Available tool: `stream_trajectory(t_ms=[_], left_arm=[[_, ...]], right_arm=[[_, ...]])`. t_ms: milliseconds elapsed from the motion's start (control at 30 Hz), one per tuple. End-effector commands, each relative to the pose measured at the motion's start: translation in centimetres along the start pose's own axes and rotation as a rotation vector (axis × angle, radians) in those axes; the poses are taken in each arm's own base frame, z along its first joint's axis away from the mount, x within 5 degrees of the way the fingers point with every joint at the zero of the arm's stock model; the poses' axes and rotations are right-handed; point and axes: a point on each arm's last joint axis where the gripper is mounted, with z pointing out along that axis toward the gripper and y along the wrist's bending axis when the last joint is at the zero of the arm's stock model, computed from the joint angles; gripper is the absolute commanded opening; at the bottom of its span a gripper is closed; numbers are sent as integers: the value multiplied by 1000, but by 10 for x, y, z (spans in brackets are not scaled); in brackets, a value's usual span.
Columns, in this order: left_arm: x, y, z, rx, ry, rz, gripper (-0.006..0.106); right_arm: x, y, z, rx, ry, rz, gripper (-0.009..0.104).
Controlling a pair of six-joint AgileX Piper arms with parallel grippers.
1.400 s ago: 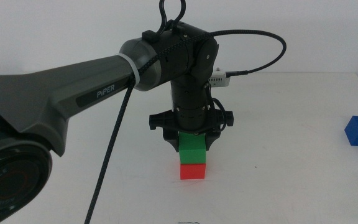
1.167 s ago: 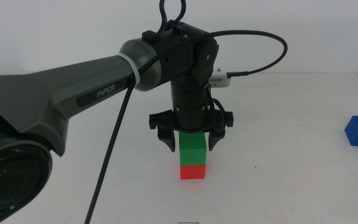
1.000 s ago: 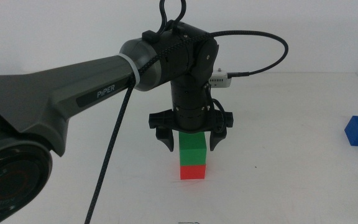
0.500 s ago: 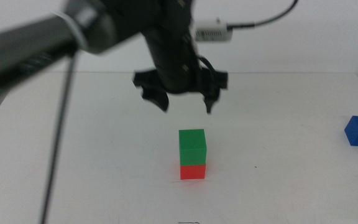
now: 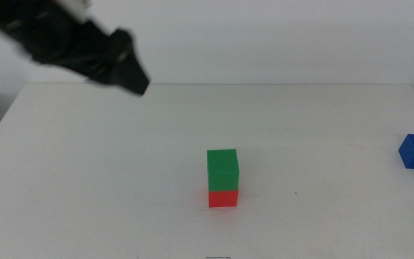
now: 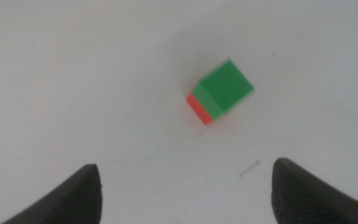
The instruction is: Stack red cubes first, then green, then blue cubes in a specific spot.
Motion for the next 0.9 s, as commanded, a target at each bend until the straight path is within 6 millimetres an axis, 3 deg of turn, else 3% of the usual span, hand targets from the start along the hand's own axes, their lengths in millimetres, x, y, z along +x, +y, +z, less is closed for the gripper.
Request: stream_trajectory(t_ms=[0,200,867], left_arm=[[15,-13,-33,18,-170,39,94],[44,-23,-53,32,-343,26,94],[39,-31,-60,88,-438,60,94]], right_arm=[[-13,-1,-3,10,-111,-21,57],[-13,-1,-3,10,-111,-21,57],[-13,-1,-3,10,-111,-21,57]])
